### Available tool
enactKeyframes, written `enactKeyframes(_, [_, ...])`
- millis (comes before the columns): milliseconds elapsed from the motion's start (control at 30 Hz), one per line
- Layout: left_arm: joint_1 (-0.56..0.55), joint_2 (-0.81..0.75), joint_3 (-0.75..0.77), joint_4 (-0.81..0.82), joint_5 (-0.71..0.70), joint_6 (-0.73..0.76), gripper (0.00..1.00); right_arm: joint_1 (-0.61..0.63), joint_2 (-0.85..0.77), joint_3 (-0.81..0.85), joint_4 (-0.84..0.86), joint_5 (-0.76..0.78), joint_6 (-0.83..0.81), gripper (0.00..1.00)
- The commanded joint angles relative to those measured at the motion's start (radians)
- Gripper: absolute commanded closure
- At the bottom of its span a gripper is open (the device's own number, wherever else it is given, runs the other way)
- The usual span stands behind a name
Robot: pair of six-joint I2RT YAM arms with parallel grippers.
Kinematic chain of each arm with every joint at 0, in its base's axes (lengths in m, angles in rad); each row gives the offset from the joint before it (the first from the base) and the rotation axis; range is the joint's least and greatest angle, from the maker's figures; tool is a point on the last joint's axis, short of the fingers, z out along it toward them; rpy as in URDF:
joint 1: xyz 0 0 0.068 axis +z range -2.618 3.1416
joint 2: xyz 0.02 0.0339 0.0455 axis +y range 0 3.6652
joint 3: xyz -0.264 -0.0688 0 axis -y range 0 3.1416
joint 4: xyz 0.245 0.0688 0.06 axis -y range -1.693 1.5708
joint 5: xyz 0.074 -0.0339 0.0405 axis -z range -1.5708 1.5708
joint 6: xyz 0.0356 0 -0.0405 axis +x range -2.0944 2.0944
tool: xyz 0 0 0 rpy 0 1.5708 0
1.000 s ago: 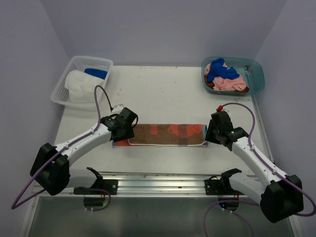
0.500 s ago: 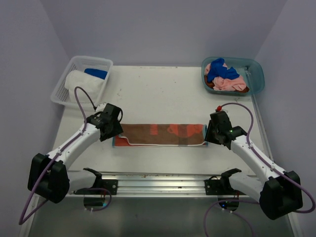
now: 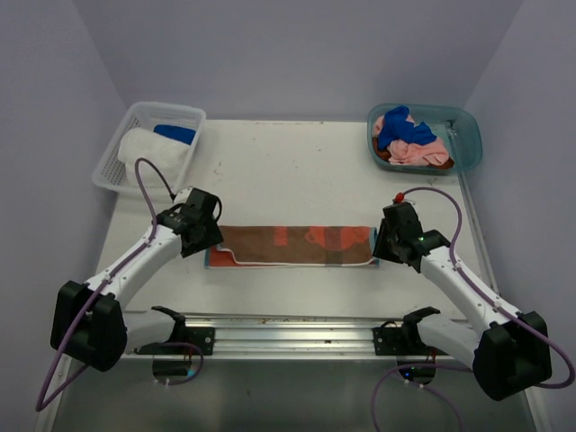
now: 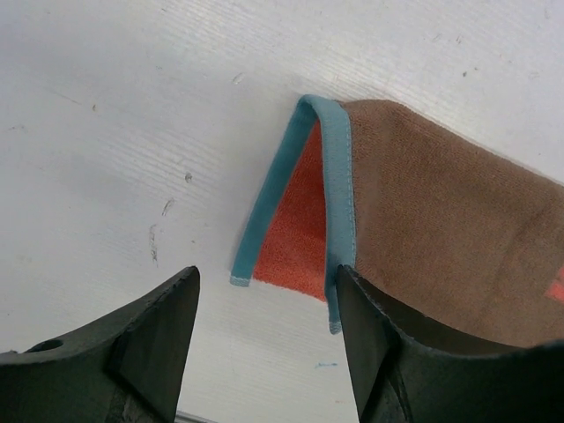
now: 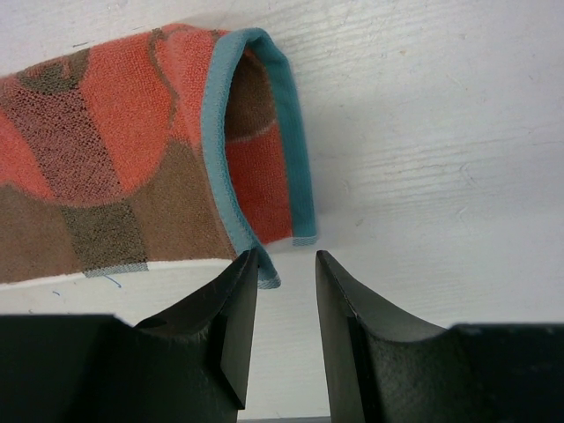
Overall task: Roll the towels
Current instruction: Fold the towel
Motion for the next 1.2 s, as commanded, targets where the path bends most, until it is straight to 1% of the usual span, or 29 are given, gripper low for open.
enactKeyframes(0, [0.017, 0.038, -0.029, 0.046, 0.002, 0.043, 0.33, -0.003, 0.001, 0.026, 0.018, 0.009, -0.009, 0.63])
enactKeyframes(100, [0.048, 0.069, -0.069, 0.091, 0.079, 0.059, 0.33, -0.003, 0.010, 0.034, 0.015, 0.005, -0.009, 0.64])
enactKeyframes(233, [0.072, 0.045, -0.049, 0.111, 0.111, 0.071, 0.34, -0.003, 0.005, 0.038, 0.005, 0.019, -0.012, 0.64])
enactKeyframes(400, [0.098, 0.029, 0.072, 0.047, 0.030, 0.141, 0.33, -0.003, 0.002, 0.043, -0.001, 0.030, -0.016, 0.64])
enactKeyframes(567, [0.129, 0.038, 0.178, 0.004, -0.030, 0.159, 0.35, -0.003, 0.002, 0.035, 0.010, 0.019, -0.006, 0.63])
enactKeyframes(600, [0.129, 0.038, 0.193, 0.008, -0.017, 0.155, 0.35, -0.003, 0.002, 0.035, 0.008, 0.022, -0.006, 0.63])
enactKeyframes(633, [0.129, 0.026, 0.187, 0.028, 0.060, 0.160, 0.35, -0.002, 0.002, 0.034, 0.008, 0.030, -0.007, 0.63])
enactKeyframes(667, [0.128, 0.020, 0.172, 0.104, 0.123, 0.169, 0.37, -0.003, 0.002, 0.035, 0.008, 0.033, -0.009, 0.63])
enactKeyframes(700, [0.124, 0.012, 0.123, 0.158, 0.191, 0.183, 0.38, -0.003, 0.005, 0.037, 0.010, 0.036, -0.010, 0.63])
enactKeyframes(767, [0.088, 0.025, 0.086, 0.259, 0.310, 0.178, 0.40, -0.003, 0.016, 0.043, 0.015, 0.024, -0.007, 0.63])
enactKeyframes(800, [0.062, 0.056, 0.080, 0.267, 0.308, 0.157, 0.41, -0.003, 0.021, 0.046, 0.018, 0.016, -0.006, 0.63])
enactKeyframes(833, [0.001, 0.075, 0.081, 0.270, 0.302, 0.149, 0.41, -0.003, 0.025, 0.050, 0.022, 0.006, -0.003, 0.63])
enactKeyframes(933, [-0.081, 0.136, 0.081, 0.286, 0.328, 0.155, 0.41, -0.003, 0.034, 0.060, 0.039, -0.028, 0.000, 0.63])
enactKeyframes(1033, [-0.089, 0.167, 0.043, 0.277, 0.337, 0.172, 0.41, -0.003, 0.067, 0.092, 0.047, -0.070, -0.001, 0.63])
enactKeyframes(1067, [-0.087, 0.170, 0.034, 0.263, 0.307, 0.180, 0.41, -0.002, 0.080, 0.096, 0.057, -0.077, 0.000, 0.64])
enactKeyframes(1100, [-0.086, 0.190, 0.012, 0.238, 0.261, 0.206, 0.39, 0.009, 0.103, 0.090, 0.117, -0.128, 0.019, 0.64])
enactKeyframes(1167, [-0.080, 0.218, 0.012, 0.226, 0.238, 0.221, 0.39, 0.031, 0.119, 0.089, 0.140, -0.151, 0.028, 0.64])
